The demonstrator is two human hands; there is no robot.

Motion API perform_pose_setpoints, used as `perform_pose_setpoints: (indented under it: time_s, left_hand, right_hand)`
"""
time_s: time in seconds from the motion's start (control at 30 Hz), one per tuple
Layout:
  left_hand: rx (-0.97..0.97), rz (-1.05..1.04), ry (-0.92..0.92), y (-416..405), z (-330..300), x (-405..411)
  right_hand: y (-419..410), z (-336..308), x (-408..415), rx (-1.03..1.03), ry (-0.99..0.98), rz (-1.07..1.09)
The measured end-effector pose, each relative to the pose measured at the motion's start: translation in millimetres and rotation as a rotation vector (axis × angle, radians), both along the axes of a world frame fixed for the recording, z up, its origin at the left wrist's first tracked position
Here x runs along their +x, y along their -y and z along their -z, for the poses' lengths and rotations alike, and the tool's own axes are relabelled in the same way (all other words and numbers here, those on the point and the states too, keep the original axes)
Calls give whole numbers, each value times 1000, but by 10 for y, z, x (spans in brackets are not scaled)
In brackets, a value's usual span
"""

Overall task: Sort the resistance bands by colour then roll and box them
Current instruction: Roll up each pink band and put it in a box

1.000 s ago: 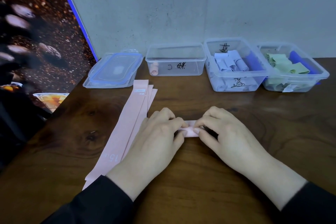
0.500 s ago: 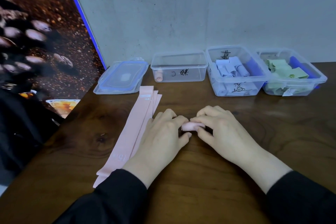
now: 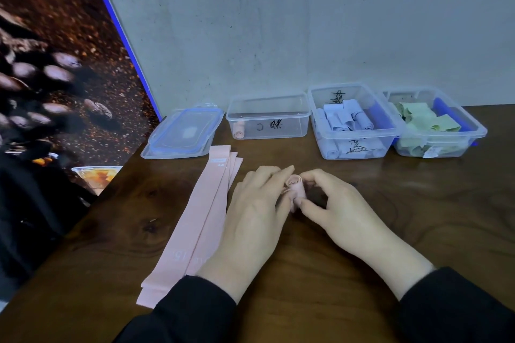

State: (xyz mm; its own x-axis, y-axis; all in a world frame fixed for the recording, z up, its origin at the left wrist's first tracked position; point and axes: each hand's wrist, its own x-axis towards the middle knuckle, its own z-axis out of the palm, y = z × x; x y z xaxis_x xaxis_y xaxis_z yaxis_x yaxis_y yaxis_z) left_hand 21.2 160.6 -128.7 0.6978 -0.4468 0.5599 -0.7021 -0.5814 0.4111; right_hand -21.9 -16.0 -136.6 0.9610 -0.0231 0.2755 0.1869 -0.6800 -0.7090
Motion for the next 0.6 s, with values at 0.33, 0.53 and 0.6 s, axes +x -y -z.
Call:
perform_pose_setpoints:
  time_s: [0.33,0.53,0.6]
  left_hand:
    - [258,67,136,56,99,12]
    - [56,-22,-155,5,30,-46]
    - [-68,-22,-395,5,-20,-52]
  right_hand:
    - [47,8,9,16,-118,42]
    - [-2,-58,-36,87,-116,-5]
    - [6,-107,-59,146,-143,-16]
